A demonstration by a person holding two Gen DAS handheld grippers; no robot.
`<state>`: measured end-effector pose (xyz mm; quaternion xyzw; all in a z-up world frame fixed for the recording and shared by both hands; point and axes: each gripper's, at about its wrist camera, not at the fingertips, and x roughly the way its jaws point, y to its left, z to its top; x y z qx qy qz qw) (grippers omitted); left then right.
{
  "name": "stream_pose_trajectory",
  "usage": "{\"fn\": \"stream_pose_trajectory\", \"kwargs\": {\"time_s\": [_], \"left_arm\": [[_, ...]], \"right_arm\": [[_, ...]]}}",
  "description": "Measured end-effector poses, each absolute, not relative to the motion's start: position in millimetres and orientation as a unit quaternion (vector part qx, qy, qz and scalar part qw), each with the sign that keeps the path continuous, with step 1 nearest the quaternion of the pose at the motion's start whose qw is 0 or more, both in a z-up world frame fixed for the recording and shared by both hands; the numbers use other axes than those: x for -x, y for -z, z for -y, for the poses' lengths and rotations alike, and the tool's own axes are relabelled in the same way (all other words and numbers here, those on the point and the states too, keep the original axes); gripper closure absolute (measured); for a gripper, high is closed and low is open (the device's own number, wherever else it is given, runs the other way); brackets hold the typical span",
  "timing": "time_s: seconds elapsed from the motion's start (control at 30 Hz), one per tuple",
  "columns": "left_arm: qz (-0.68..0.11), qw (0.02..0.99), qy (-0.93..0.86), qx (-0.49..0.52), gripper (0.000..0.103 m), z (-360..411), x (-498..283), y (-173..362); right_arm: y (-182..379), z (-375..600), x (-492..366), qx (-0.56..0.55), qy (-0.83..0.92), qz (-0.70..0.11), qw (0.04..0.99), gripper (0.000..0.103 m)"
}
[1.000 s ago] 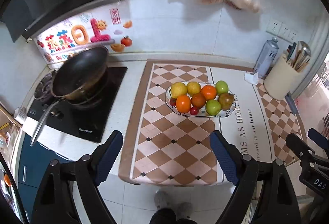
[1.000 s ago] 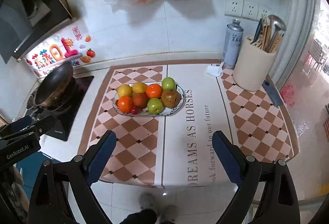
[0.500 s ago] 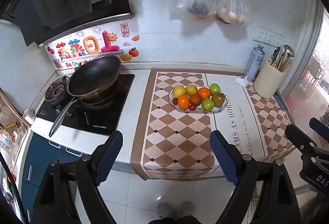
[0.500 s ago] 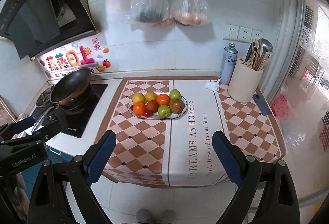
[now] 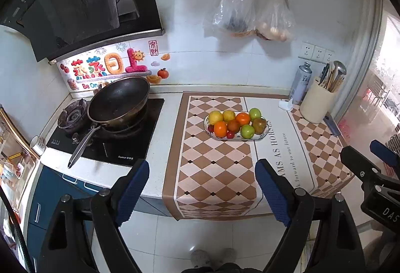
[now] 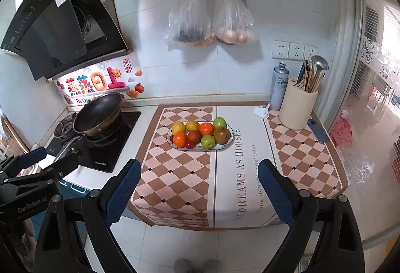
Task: Organize fruits
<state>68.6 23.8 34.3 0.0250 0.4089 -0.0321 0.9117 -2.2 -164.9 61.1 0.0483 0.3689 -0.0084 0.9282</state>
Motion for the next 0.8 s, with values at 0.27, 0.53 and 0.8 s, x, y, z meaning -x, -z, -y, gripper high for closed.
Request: {"fn": "stream_pose_trajectory", "kwargs": {"time_s": [0.27, 0.53, 0.8], "left_arm": [[-0.396, 0.917, 0.041, -0.024, 0.016, -19.8, -63.0, -42.4], [-0.399, 0.915, 0.048, -0.025, 0.016, -15.2, -69.0, -37.4], [-0.412, 0.91, 0.03, -0.03, 0.016, -11.9, -112.4, -18.7]], "right_arm": [[-70.7, 166.9, 9.6, -0.051, 0.008, -0.363, 0.93, 0.006], [-62.9, 174.3, 1.9, -0.062, 0.017, -0.372, 0.926, 0.006], [-40.3, 191.4, -44.9, -0.062, 0.033, -0.388, 0.919, 0.006]]}}
